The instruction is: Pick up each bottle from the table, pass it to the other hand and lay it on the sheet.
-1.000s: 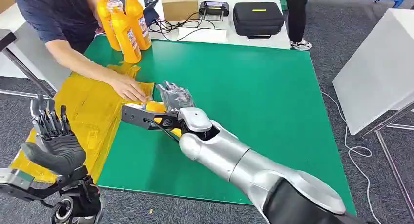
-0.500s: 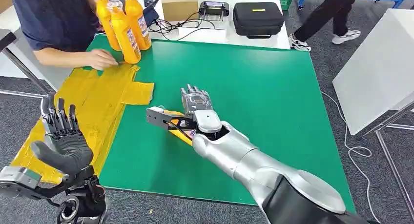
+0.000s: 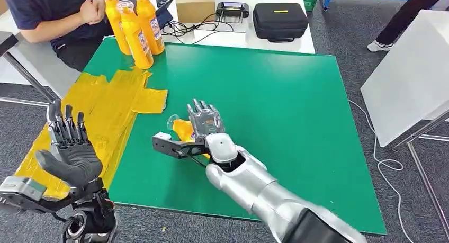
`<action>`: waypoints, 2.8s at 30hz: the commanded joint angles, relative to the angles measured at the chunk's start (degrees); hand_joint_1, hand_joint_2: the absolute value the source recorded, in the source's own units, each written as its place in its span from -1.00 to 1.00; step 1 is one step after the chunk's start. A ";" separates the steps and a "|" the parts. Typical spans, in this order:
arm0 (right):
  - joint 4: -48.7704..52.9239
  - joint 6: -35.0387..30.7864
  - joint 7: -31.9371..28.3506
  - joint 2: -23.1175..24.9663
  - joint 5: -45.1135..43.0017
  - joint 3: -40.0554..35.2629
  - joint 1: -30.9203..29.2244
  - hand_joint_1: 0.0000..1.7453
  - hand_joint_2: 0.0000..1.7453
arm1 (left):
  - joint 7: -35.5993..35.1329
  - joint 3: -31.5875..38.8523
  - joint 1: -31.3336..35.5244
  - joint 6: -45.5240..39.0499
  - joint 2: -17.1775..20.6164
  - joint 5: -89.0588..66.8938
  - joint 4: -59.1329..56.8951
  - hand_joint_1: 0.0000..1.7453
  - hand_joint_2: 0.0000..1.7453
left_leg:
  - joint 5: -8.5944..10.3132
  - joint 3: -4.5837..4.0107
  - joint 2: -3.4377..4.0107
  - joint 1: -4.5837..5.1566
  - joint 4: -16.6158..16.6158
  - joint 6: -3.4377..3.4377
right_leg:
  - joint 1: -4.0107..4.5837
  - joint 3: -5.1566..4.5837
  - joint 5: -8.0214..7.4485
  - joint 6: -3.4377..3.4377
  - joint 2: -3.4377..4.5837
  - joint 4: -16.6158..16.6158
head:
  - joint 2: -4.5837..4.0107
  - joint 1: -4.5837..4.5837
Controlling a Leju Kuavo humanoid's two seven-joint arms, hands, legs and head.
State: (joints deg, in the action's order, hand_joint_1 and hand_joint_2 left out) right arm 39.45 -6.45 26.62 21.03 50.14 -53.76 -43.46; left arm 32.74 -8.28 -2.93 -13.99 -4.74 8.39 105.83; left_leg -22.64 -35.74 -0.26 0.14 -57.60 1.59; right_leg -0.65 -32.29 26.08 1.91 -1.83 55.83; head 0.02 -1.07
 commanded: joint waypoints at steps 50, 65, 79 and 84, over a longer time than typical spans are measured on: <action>-17.81 4.62 -1.18 -1.75 6.97 18.75 4.20 1.00 1.00 | -2.02 -1.07 11.25 0.22 0.84 0.69 -11.49 -1.00 -1.00 | -0.03 0.58 -0.14 -0.07 0.15 -0.14 | 0.05 0.63 0.07 -0.10 -0.01 -0.22 | 0.02 -0.02; 29.29 -1.88 -12.55 -10.53 4.22 30.53 18.11 1.00 1.00 | -9.03 3.04 8.69 17.71 3.48 10.59 -21.98 -1.00 1.00 | -0.09 0.49 -0.14 -0.04 0.11 -0.14 | 0.03 0.59 0.09 -0.05 0.00 -0.18 | 0.00 0.00; 28.30 -7.82 -21.19 -8.43 -2.16 20.43 13.89 1.00 1.00 | -12.28 5.25 11.75 22.73 3.03 17.21 -25.49 -1.00 1.00 | -0.08 0.11 0.19 -0.03 -0.02 -0.12 | 0.03 0.09 0.00 -0.04 0.30 0.00 | 0.00 -0.02; 24.81 -7.63 -21.01 -6.26 -3.52 17.10 11.46 1.00 1.00 | -12.43 3.88 11.93 22.78 3.01 17.79 -25.20 -1.00 1.00 | -0.05 0.00 0.18 -0.02 -0.02 -0.07 | 0.03 0.01 -0.03 0.00 0.25 0.02 | 0.00 0.00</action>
State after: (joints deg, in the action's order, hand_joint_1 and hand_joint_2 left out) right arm 68.96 -14.23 5.35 13.64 47.96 -29.72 -26.30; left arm 20.77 -4.02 6.44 8.57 -2.21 25.46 83.84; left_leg -22.62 -35.83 -0.21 0.15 -57.60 1.60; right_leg -0.64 -32.35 26.02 1.97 -1.78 55.85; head 0.02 -1.07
